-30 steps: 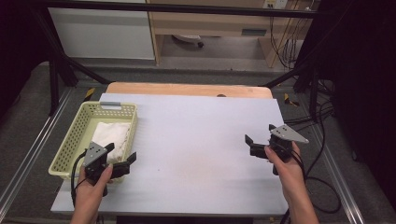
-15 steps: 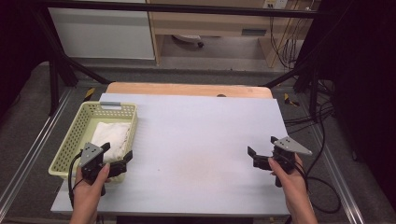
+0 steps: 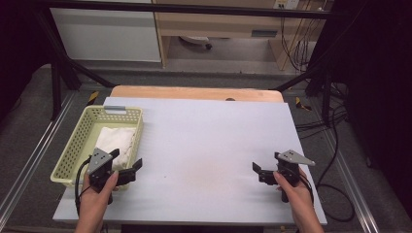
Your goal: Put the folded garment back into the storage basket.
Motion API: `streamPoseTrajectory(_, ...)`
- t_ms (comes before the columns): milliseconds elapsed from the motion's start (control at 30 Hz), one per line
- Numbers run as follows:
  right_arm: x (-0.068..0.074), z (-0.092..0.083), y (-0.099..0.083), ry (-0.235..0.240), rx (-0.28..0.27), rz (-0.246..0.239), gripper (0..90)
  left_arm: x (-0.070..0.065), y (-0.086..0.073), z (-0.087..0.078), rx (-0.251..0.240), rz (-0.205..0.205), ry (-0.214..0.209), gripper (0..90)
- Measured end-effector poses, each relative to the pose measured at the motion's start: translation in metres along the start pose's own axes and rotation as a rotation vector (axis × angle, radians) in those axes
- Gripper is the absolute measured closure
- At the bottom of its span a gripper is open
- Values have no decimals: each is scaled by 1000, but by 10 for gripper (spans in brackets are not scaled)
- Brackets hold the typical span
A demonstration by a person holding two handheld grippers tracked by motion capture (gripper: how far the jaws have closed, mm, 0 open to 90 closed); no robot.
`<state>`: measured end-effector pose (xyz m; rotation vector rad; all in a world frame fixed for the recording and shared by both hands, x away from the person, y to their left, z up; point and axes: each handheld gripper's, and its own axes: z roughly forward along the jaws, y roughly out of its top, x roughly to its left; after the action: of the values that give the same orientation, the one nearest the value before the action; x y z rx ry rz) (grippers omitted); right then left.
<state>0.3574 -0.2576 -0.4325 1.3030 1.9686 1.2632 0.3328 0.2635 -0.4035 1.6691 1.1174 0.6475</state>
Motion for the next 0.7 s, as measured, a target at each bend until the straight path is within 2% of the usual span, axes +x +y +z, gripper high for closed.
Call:
streamPoseTrajectory(133,11,8,-3,26,28,-38,14,-1,0,1,3,0,-5,73)
streamPoseTrajectory(333,28,17,-4,68,38,-88,14,-1,-1,2,11,-1,-11,73)
streamPoseTrajectory(600,33,22,-2,94,13,-85,14,-3,0,3,12,-2,-18,71)
streamPoseTrajectory(700,36,24,0,109,-5,-99,13,-5,1,3,8,-1,-21,71)
